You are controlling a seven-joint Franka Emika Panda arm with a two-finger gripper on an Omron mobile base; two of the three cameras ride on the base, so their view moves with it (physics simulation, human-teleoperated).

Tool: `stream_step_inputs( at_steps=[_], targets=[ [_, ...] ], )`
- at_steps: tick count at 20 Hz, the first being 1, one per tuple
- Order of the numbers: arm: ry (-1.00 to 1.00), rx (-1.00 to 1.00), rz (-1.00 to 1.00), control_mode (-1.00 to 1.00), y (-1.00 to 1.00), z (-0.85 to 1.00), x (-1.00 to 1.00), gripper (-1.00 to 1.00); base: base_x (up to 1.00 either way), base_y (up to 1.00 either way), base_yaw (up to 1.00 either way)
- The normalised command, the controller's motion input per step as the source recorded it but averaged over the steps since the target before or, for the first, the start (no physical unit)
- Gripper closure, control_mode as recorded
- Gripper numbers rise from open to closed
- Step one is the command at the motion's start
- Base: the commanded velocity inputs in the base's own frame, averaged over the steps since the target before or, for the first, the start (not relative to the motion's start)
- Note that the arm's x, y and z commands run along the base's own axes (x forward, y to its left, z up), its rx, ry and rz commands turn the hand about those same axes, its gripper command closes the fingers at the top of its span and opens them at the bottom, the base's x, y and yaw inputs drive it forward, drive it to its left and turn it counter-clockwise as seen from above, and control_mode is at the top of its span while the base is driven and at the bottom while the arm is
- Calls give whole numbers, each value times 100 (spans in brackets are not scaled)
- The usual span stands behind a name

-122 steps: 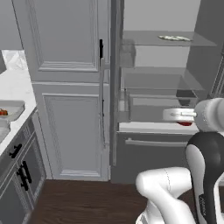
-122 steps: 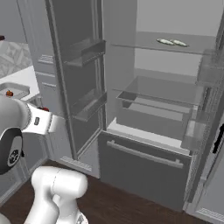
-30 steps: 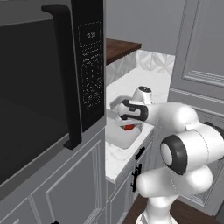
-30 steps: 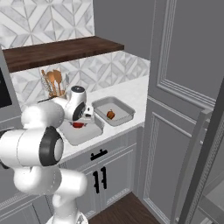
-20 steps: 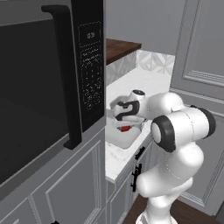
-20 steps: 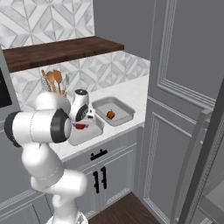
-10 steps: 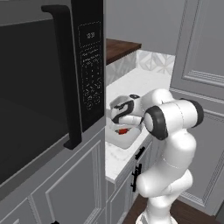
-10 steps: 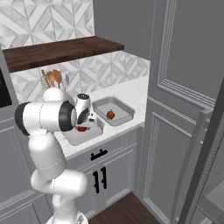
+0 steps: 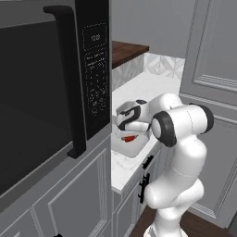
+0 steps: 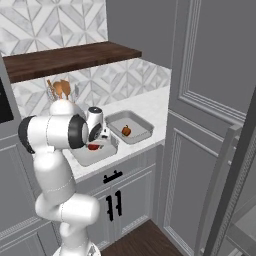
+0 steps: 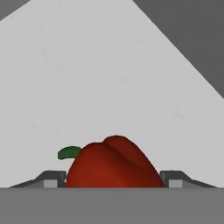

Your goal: Place one bell pepper and one fish in each tupperware on the nearby counter, to pack two identical lunches.

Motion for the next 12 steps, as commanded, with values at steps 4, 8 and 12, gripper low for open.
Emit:
stream_step_inputs(
  at_steps=[4,8,12],
  targets=[
    [0,0,0,-100,0,-9,0,-100,0,0,0],
    [-1,0,0,-100,0,2,-28,-100,0,0,0],
    [-10,0,0,-100,0,28,-69,-100,0,0,0]
  ],
)
